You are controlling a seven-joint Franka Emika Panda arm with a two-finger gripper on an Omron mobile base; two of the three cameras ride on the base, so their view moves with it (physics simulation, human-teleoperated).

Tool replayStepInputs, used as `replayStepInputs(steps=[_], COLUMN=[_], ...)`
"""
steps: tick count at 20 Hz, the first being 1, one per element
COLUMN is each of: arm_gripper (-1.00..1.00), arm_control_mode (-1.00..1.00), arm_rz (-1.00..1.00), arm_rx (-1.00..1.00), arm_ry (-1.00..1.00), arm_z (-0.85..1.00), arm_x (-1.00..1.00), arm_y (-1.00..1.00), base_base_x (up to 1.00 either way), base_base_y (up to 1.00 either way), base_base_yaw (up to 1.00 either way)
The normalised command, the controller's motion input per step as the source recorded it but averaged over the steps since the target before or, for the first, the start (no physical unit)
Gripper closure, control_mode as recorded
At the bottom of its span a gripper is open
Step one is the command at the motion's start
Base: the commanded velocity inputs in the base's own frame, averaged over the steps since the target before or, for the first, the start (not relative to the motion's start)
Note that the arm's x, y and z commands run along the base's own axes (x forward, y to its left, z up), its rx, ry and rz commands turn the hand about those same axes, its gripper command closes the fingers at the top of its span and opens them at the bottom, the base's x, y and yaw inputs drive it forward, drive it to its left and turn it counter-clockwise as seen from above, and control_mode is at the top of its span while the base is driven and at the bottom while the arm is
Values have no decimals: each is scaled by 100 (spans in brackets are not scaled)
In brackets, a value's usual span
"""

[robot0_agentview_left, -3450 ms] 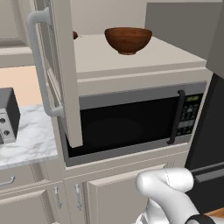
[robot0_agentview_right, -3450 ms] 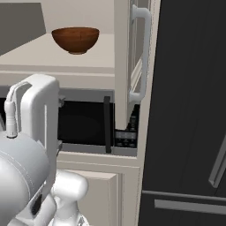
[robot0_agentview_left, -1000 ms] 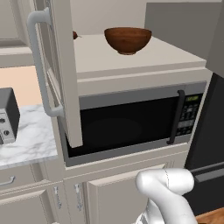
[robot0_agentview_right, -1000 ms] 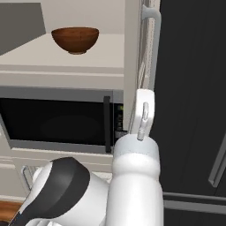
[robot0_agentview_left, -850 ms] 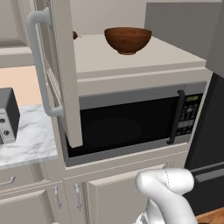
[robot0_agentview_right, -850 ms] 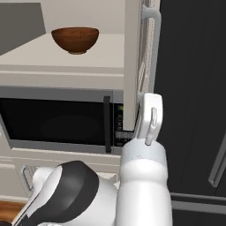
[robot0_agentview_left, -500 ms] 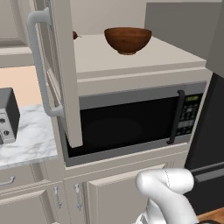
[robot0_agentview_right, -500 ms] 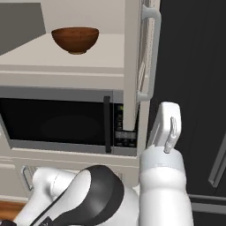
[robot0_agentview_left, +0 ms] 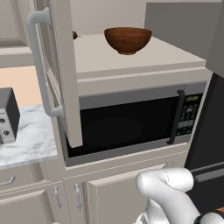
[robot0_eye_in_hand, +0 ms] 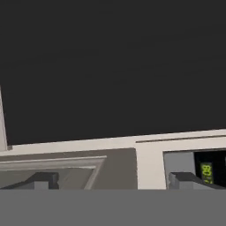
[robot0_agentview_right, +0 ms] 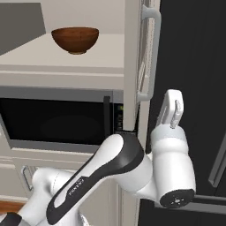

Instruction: Pick the mug and place it in the sink. Pick the bowl and place it in the open cabinet and then close the cabinet.

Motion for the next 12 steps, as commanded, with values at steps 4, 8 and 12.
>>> replayStepInputs(steps=[4, 8, 12], arm_gripper=[-100, -100, -100], arm_control_mode=[-100, -100, -100], arm_rz=[0, 6, 10], arm_rx=[0, 0, 0], arm_ry=[0, -6, -23], arm_z=[-20, 0, 0], arm_x=[82, 16, -13], arm_y=[-2, 0, 11], base_base_x=[0, 0, 0], base_base_y=[0, 0, 0], base_base_yaw=[0, 0, 0])
